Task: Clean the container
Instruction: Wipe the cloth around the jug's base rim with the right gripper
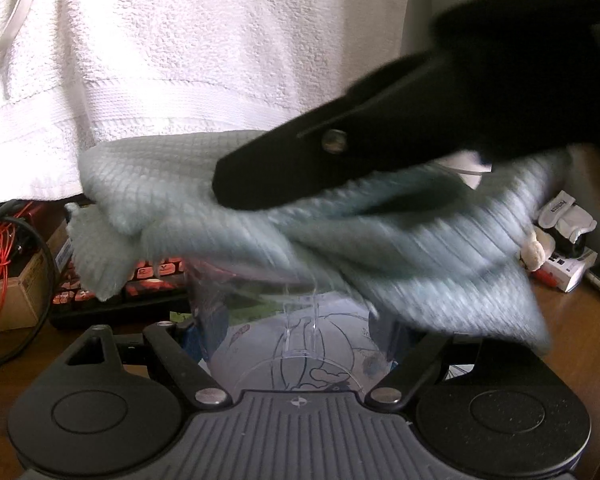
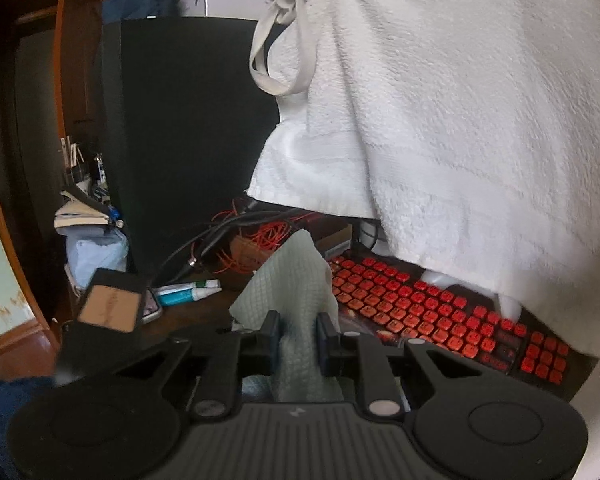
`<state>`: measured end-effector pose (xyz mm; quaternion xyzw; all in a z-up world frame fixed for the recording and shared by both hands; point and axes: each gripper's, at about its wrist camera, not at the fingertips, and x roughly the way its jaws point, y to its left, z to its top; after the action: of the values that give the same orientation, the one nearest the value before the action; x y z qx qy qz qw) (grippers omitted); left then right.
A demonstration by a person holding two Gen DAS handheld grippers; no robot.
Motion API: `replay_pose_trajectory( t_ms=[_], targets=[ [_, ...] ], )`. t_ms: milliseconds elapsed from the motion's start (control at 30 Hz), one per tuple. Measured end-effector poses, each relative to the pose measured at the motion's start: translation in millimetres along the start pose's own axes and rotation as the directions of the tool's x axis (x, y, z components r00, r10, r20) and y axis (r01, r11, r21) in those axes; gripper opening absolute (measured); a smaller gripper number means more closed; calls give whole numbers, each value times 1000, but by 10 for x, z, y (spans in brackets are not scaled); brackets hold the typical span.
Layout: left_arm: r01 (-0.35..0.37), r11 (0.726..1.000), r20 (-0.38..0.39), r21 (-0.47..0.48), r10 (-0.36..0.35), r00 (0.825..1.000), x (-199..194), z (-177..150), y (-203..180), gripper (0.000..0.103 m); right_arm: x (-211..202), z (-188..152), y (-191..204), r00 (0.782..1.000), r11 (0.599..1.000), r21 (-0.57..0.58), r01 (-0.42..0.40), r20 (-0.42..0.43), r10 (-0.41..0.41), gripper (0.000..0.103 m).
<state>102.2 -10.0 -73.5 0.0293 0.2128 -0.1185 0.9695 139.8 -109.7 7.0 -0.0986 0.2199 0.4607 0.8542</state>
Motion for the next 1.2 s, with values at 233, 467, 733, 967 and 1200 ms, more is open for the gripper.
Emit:
replay_pose_trajectory(
  t_ms=[233, 467, 733, 967, 1200],
  targets=[
    [-1, 1000, 0, 3, 1, 1000, -11, 0, -22, 83, 35, 49, -111, 999, 999, 3, 49, -19, -49, 18],
    [2, 1000, 0, 3, -2, 1000, 9, 23, -18, 83, -93, 12, -129, 995, 996, 21, 92, -41, -91, 18],
    [0, 1000, 0, 3, 0, 1000, 54, 11, 40, 83, -249, -63, -46, 998, 998, 31, 48, -49, -47, 18],
    [-2, 1000, -1, 2, 2, 1000, 63, 8, 44, 83, -177, -25, 47, 999, 1000, 16, -5, -50, 6, 17],
    [-3, 1000, -1, 3, 3, 1000, 67, 4, 43, 83, -18, 62, 25, 998, 1000, 13, -19, -56, 20, 17]
  ],
)
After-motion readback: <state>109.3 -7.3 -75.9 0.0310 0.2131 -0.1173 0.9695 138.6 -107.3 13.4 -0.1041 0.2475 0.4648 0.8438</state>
